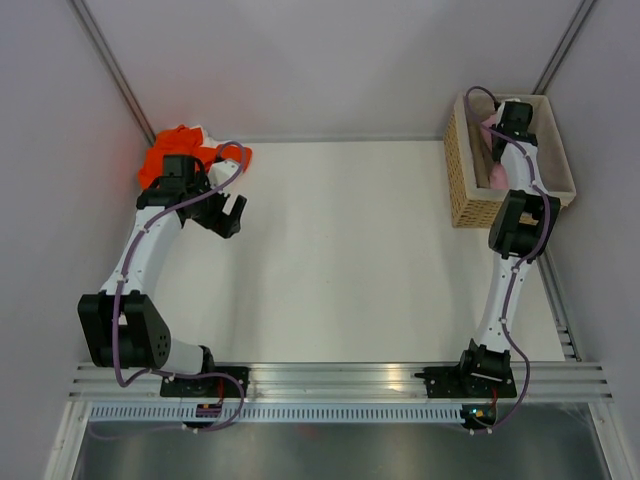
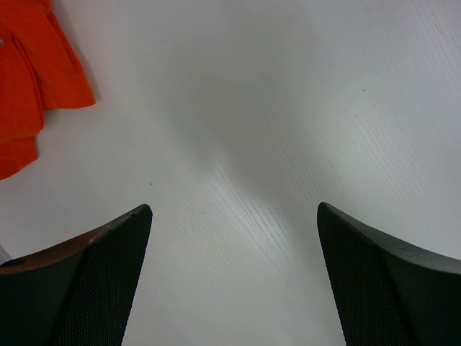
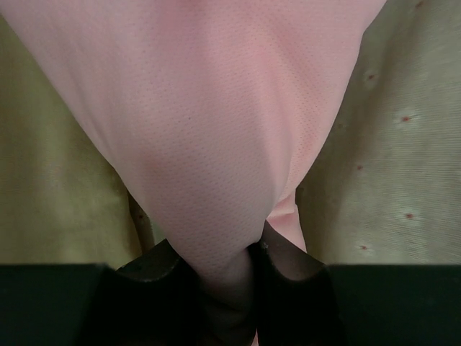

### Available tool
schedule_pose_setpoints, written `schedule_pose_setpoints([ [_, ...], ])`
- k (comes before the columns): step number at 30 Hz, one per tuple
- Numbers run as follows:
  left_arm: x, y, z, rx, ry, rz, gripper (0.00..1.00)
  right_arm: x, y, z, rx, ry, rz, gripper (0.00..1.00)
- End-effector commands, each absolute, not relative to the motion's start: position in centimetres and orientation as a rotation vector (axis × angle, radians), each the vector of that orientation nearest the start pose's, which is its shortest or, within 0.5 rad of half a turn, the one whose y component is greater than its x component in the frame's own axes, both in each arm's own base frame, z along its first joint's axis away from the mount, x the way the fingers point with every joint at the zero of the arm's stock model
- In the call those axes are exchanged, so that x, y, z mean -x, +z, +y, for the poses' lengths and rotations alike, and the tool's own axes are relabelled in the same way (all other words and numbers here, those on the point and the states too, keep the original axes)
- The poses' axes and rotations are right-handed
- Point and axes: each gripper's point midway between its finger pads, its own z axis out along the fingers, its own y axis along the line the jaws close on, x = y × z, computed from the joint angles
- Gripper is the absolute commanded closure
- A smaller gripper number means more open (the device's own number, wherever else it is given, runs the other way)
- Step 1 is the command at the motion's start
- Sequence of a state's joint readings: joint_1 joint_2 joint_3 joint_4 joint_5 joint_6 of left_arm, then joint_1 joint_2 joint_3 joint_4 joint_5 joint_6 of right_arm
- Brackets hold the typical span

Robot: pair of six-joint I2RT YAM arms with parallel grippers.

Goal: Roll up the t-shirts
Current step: Place the rolled tshirt into the container

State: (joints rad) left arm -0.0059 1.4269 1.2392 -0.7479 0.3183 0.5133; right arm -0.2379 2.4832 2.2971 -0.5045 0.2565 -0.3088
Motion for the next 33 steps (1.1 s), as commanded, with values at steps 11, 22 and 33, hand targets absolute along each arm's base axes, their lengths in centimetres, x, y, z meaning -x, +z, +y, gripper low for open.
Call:
schedule_pose_setpoints([
  [11, -36.5, 18.3, -2.2, -0.681, -0.068, 2.324, 0.00, -62.8, 6.1, -18.9, -0.221, -0.367, 2.297, 0.80],
  [22, -37.3, 17.6, -2.2, -0.689, -0.074, 2.348, 0.00, -62.9, 13.0, -18.2, -0.174, -0.335, 2.186, 0.37],
  [33, -37.9, 17.3, -2.0, -0.707, -0.058, 2.354, 0.00, -64.8, 22.4, -17.0, -0.217, -0.226, 1.924, 0.31],
])
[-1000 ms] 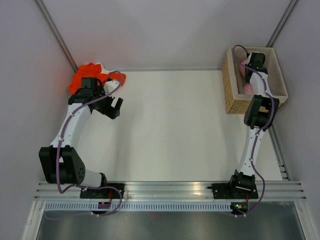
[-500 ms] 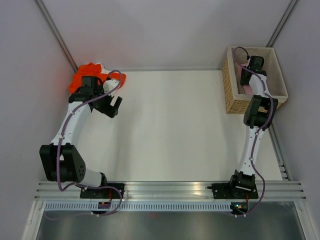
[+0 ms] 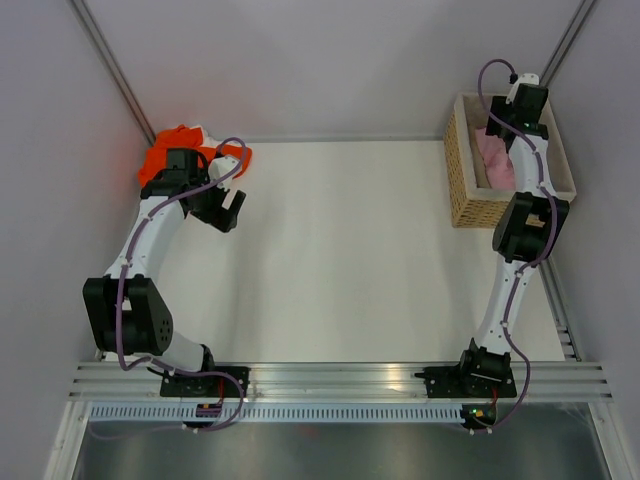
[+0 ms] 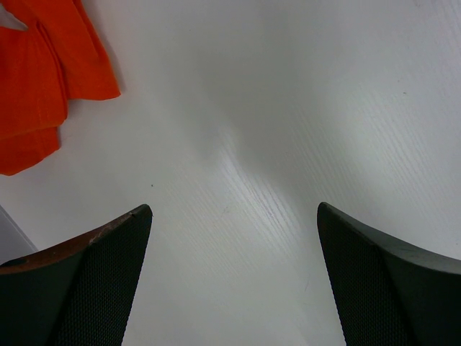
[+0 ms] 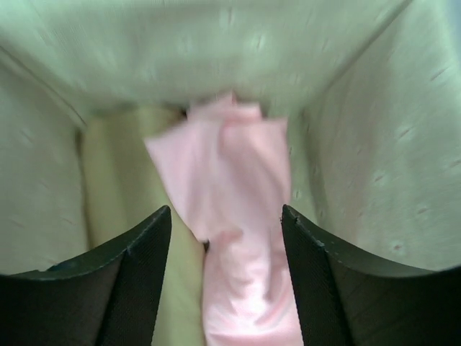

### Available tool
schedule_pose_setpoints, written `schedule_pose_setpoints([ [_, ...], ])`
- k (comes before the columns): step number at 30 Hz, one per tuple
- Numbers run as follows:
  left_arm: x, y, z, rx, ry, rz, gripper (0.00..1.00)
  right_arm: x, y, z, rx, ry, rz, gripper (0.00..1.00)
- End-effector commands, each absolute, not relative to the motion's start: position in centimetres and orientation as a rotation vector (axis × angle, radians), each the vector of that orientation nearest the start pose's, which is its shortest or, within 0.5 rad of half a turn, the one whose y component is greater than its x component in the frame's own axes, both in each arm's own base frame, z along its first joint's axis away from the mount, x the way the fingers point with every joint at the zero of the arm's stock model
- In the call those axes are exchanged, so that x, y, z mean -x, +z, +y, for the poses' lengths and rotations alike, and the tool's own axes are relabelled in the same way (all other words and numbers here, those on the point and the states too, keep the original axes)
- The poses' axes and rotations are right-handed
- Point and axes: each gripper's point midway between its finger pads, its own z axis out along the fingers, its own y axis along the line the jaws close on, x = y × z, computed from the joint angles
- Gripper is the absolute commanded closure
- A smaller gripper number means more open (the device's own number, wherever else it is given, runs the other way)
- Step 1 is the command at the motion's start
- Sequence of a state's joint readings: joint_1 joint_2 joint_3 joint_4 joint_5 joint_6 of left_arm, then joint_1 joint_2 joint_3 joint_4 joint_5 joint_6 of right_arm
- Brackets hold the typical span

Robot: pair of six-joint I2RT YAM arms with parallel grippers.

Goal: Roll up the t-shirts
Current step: Place the rolled tshirt into the container

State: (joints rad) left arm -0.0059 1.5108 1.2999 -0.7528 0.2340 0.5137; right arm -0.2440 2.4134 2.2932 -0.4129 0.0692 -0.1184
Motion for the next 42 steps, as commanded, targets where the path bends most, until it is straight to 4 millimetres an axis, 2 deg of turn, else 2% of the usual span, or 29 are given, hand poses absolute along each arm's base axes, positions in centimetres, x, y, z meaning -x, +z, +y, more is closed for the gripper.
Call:
schedule_pose_setpoints([
  [1, -38.0, 17.3, -2.0, -0.708, -0.057, 2.352, 0.00, -65.0, 22.4, -17.1, -0.233, -0.215, 1.915, 0.33],
  [5, -37.7, 17.4, -1.9, -0.701, -0.053, 2.355, 0.00, -65.4, 21.2, -17.4, -0.374, -0.141, 1.894, 0.36],
  [8, -37.6, 17.3, -1.8, -0.710, -0.048, 2.353, 0.00, -66.5, 19.7, -17.7, -0.456, -0.046, 1.856, 0.47],
  [10, -37.7, 17.3, -1.8, -0.705, -0.046, 2.356, 0.00, -67.4, 18.6, -16.8, -0.494, 0.047, 1.840, 0.59],
  [12, -37.8, 17.5, -1.8, -0.704, -0.043, 2.352, 0.00, -68.5, 16.1, -16.6, -0.552, 0.104, 1.827, 0.69],
  [13, -37.8, 17.5, -1.9, -0.705, -0.046, 2.352, 0.00, -68.8, 16.5, -16.6, -0.566, 0.122, 1.805, 0.71],
  [20, -37.6, 17.6, -1.3, -0.701, -0.011, 2.358, 0.00, -70.3, 14.4, -17.7, -0.606, 0.103, 1.754, 0.73],
  [24, -37.7, 17.7, -1.2, -0.703, 0.002, 2.356, 0.00, -71.0, 13.5, -17.5, -0.616, 0.132, 1.740, 0.73],
  [25, -37.7, 17.6, -1.2, -0.701, 0.004, 2.361, 0.00, -71.2, 12.8, -17.4, -0.624, 0.142, 1.746, 0.73],
  [32, -37.9, 17.9, -0.8, -0.701, 0.031, 2.357, 0.00, -73.1, 15.6, -17.2, -0.581, 0.184, 1.601, 0.69],
  [36, -38.1, 17.8, -0.8, -0.698, 0.027, 2.359, 0.00, -73.2, 17.9, -16.9, -0.544, 0.187, 1.573, 0.66],
  [38, -38.1, 17.9, -0.8, -0.692, 0.025, 2.361, 0.00, -72.5, 18.1, -16.7, -0.548, 0.182, 1.615, 0.65],
  [39, -38.2, 18.0, -0.9, -0.695, 0.023, 2.358, 0.00, -71.9, 20.4, -16.6, -0.523, 0.164, 1.613, 0.65],
  [40, -38.2, 18.1, -1.0, -0.695, 0.021, 2.353, 0.00, -71.2, 21.1, -16.6, -0.526, 0.150, 1.631, 0.64],
  [41, -38.2, 18.2, -0.9, -0.691, 0.022, 2.352, 0.00, -69.9, 20.5, -17.0, -0.569, 0.109, 1.688, 0.58],
  [42, -38.1, 18.3, -1.0, -0.694, 0.023, 2.348, 0.00, -68.1, 21.6, -17.2, -0.605, 0.073, 1.711, 0.55],
])
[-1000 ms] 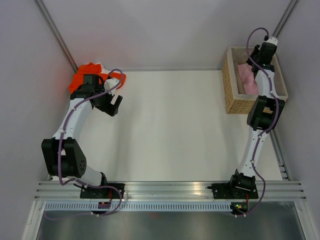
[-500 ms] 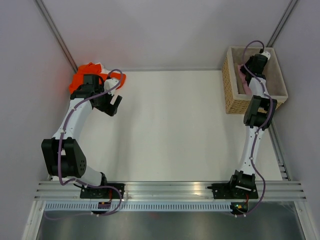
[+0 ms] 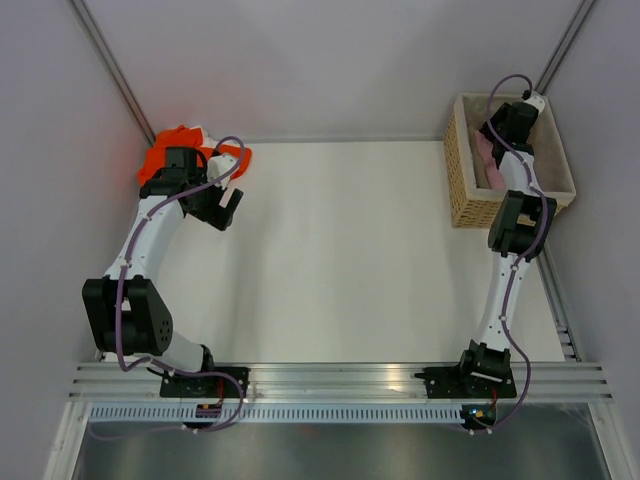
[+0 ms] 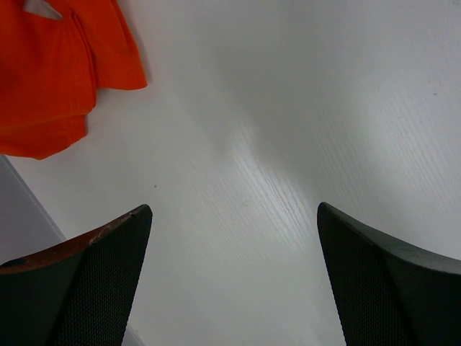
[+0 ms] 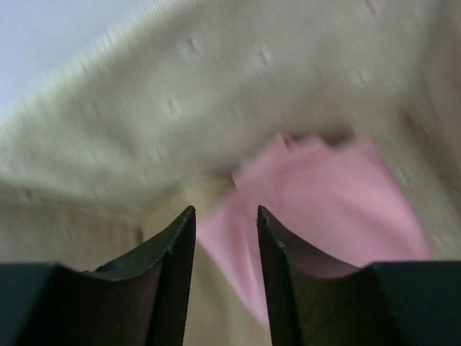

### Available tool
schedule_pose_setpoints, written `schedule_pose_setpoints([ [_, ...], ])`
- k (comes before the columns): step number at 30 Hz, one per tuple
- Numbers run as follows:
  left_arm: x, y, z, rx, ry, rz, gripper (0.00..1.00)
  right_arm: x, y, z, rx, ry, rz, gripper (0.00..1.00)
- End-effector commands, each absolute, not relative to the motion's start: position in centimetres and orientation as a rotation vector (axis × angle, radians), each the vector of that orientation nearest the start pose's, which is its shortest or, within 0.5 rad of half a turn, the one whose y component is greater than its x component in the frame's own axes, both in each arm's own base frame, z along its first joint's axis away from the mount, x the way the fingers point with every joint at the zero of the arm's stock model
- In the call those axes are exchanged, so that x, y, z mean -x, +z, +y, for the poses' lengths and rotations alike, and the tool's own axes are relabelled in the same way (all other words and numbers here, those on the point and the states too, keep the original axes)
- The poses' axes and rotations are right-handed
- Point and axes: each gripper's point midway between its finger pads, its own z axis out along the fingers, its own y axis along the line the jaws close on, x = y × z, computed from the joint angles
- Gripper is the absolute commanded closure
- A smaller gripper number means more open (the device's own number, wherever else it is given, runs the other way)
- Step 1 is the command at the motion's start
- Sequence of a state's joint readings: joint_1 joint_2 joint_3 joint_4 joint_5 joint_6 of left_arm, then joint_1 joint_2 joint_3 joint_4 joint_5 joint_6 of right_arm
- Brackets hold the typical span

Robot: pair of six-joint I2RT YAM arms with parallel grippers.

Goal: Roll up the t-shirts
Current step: Place the rolled tshirt into the container

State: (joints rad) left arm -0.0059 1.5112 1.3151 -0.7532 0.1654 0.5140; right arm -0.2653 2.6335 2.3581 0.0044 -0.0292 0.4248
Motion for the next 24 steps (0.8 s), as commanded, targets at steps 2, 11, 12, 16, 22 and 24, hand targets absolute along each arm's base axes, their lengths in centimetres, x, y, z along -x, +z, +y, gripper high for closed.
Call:
schedule_pose_setpoints([
  [2, -38.0, 18.3, -1.1, -0.690, 0.016, 2.347, 0.00, -65.0, 20.0, -17.7, -0.693, 0.003, 1.817, 0.53],
  [11, -37.7, 18.5, -1.9, -0.688, -0.045, 2.332, 0.00, -53.6, 13.3, -19.0, -1.052, -0.099, 2.132, 0.48],
  [12, -37.6, 18.3, -2.0, -0.692, -0.057, 2.336, 0.00, -53.5, 12.8, -19.3, -1.075, -0.087, 2.128, 0.47],
  [16, -37.5, 18.2, -2.3, -0.696, -0.073, 2.334, 0.00, -54.5, 10.8, -18.9, -1.124, 0.007, 2.134, 0.34],
  [22, -37.3, 18.4, -2.1, -0.709, -0.054, 2.321, 0.00, -55.0, 7.5, -18.6, -1.197, 0.046, 2.149, 0.35],
  [24, -37.3, 18.4, -2.1, -0.711, -0.054, 2.320, 0.00, -55.2, 6.0, -18.4, -1.215, 0.061, 2.168, 0.42],
])
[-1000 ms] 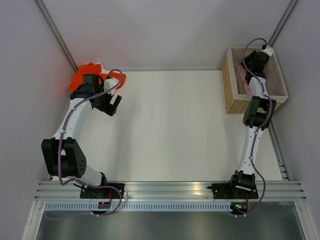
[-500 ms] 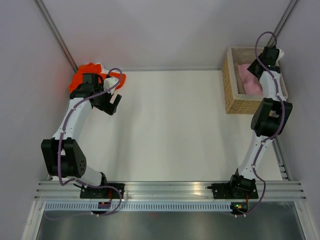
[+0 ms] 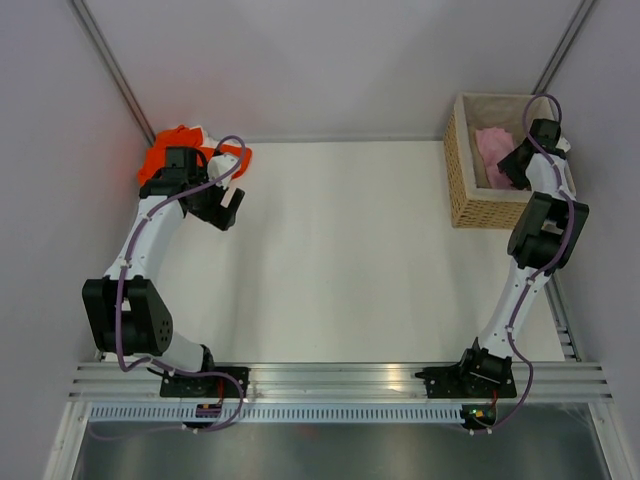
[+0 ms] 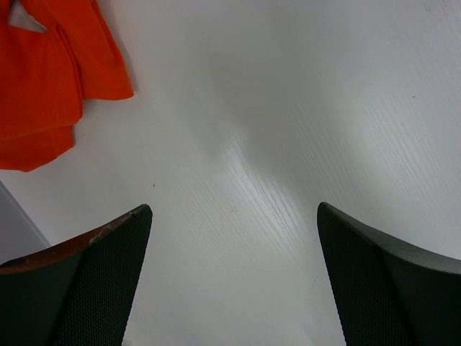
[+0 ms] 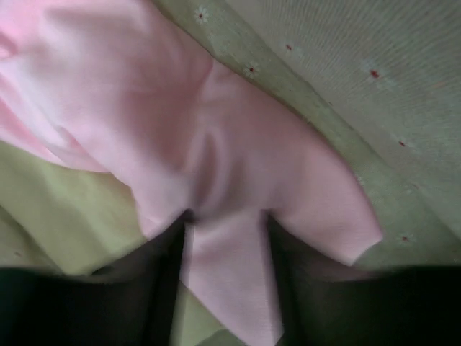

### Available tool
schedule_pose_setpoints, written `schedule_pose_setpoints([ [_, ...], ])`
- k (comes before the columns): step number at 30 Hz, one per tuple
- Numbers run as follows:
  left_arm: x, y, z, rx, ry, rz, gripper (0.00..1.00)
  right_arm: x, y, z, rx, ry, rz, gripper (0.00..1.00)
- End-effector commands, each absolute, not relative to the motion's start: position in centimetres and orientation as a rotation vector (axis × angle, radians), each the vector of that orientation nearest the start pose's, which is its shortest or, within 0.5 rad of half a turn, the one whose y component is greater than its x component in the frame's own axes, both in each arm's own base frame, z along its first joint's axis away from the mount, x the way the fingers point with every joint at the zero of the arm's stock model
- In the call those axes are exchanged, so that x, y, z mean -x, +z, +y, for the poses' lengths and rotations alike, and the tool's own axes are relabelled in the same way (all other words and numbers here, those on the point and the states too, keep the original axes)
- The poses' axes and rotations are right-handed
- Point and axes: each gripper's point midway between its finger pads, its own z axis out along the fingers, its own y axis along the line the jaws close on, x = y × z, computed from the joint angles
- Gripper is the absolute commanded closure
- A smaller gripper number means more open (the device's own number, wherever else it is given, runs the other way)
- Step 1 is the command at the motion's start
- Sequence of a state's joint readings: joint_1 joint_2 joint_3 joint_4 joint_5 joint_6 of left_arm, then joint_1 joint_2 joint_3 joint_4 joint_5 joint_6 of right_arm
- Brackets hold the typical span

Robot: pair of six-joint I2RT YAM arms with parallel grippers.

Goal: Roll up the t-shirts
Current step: Place the rolled tshirt into the container

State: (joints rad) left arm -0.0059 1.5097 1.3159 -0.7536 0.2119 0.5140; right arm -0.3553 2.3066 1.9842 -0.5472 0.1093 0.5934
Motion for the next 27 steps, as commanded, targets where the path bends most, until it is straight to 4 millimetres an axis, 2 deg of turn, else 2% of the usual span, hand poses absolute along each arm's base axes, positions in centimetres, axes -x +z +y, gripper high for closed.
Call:
schedule_pose_setpoints([
  [1, -37.3, 18.4, -2.1, -0.709, -0.053, 2.321, 0.00, -55.7, 6.2, -18.1, -1.208, 0.089, 2.168, 0.57],
  [2, -37.4, 18.4, -2.1, -0.710, -0.054, 2.322, 0.00, -55.6, 5.2, -18.0, -1.216, 0.093, 2.189, 0.65],
  [4, -37.5, 18.7, -2.1, -0.704, -0.052, 2.316, 0.00, -55.1, 4.9, -18.1, -1.233, 0.070, 2.200, 0.80],
  [6, -37.5, 18.7, -2.0, -0.702, -0.044, 2.317, 0.00, -54.9, 5.9, -18.4, -1.221, 0.042, 2.175, 0.91],
  [7, -37.5, 18.8, -2.0, -0.705, -0.042, 2.315, 0.00, -54.5, 5.8, -18.5, -1.216, 0.028, 2.182, 0.94],
  [8, -37.5, 18.7, -1.9, -0.708, -0.039, 2.316, 0.00, -54.5, 6.7, -18.6, -1.203, 0.020, 2.166, 0.97],
  [9, -37.6, 18.7, -1.9, -0.708, -0.038, 2.317, 0.00, -54.4, 6.7, -18.6, -1.198, 0.019, 2.171, 0.99],
  [13, -38.0, 18.8, -1.8, -0.719, -0.028, 2.312, 0.00, -54.3, 7.1, -18.1, -1.175, 0.045, 2.204, 1.00],
  [14, -38.2, 19.0, -1.8, -0.722, -0.025, 2.305, 0.00, -54.2, 7.3, -18.1, -1.168, 0.043, 2.209, 0.98],
  [15, -38.2, 18.9, -1.7, -0.726, -0.020, 2.306, 0.00, -54.2, 7.5, -18.0, -1.162, 0.041, 2.213, 0.80],
  [16, -38.4, 18.9, -1.7, -0.727, -0.017, 2.306, 0.00, -54.3, 8.1, -18.0, -1.151, 0.045, 2.205, 0.69],
  [18, -38.7, 19.1, -1.7, -0.726, -0.014, 2.300, 0.00, -54.3, 8.6, -18.0, -1.121, 0.018, 2.216, 0.52],
  [19, -38.7, 19.1, -1.6, -0.721, -0.012, 2.299, 0.00, -54.6, 9.5, -18.2, -1.100, 0.001, 2.206, 0.45],
  [21, -38.7, 19.2, -1.7, -0.715, -0.011, 2.295, 0.00, -54.5, 10.5, -18.2, -1.049, -0.058, 2.224, 0.36],
  [22, -38.6, 19.3, -1.6, -0.707, -0.007, 2.294, 0.00, -54.8, 11.8, -18.3, -1.026, -0.077, 2.205, 0.33],
  [23, -38.6, 19.4, -1.6, -0.695, -0.006, 2.294, 0.00, -54.8, 12.3, -18.0, -1.007, -0.095, 2.208, 0.31],
  [24, -38.6, 19.4, -1.5, -0.684, -0.002, 2.292, 0.00, -54.7, 13.1, -18.3, -0.986, -0.141, 2.199, 0.21],
  [26, -38.4, 19.3, -1.2, -0.635, 0.017, 2.300, 0.00, -54.6, 15.4, -18.2, -0.947, -0.170, 2.164, 0.12],
  [27, -38.3, 19.3, -1.1, -0.617, 0.026, 2.303, 0.00, -54.3, 16.1, -18.3, -0.934, -0.195, 2.157, 0.02],
])
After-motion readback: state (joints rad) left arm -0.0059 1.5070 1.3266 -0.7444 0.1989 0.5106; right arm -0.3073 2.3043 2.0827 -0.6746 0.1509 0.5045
